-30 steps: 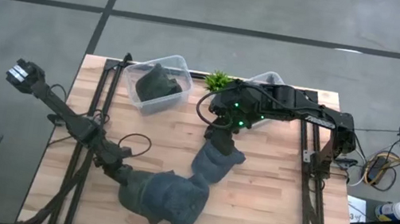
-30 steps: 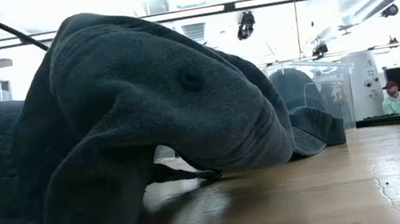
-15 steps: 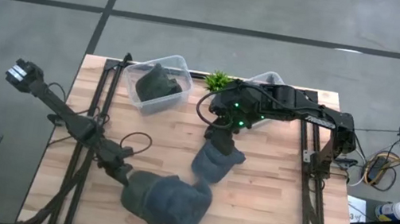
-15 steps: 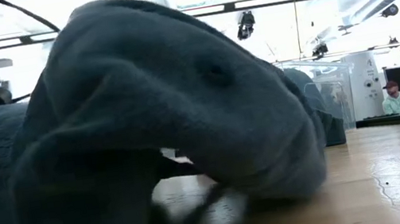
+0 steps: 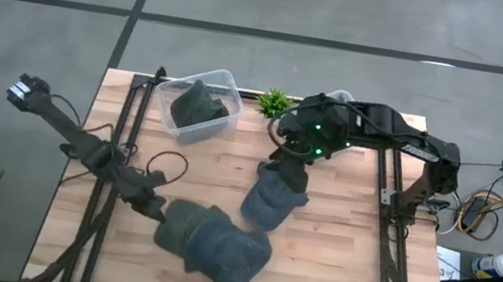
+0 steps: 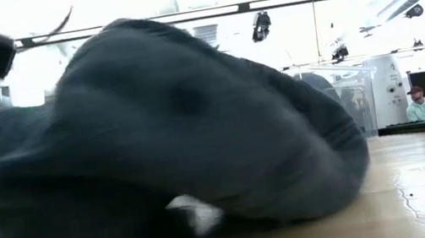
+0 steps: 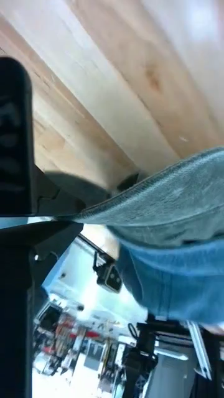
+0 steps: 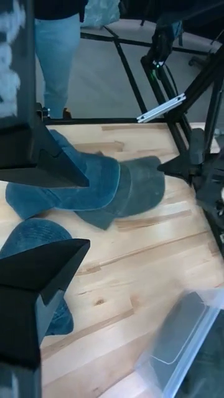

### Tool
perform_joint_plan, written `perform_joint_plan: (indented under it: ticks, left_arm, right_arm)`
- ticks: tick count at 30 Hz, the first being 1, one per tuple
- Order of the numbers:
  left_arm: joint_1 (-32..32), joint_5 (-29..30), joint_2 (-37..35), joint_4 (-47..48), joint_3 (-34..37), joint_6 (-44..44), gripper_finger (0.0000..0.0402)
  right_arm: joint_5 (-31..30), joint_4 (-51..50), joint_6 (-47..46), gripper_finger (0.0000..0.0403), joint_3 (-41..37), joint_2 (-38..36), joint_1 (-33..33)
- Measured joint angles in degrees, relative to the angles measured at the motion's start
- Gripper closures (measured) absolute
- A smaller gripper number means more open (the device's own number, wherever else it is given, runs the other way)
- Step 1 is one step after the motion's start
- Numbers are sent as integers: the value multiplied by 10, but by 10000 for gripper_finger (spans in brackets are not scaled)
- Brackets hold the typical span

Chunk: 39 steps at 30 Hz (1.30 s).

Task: Pick & Place hat
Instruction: Put the black cap into the left transparent bin

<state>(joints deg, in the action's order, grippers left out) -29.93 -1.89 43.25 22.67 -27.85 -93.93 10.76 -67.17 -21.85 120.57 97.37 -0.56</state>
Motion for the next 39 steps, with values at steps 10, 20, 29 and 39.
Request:
perform_joint_plan:
  ticks: [10, 20, 29, 39]
  left_arm:
    - [1, 107, 10, 280, -222, 63, 401]
    - [2, 155, 60, 342, -365, 157, 401]
    - [2, 286, 95, 380, -416, 244, 401]
    - [2, 407, 115, 406, -509, 319, 401]
  right_arm:
    - [-1, -1, 7, 266, 0, -18, 0]
    - [-2, -1, 13, 270, 0, -17, 0]
    - [-2, -1, 13, 270, 0, -17, 0]
    - [-2, 0, 11, 270, -2, -16, 0]
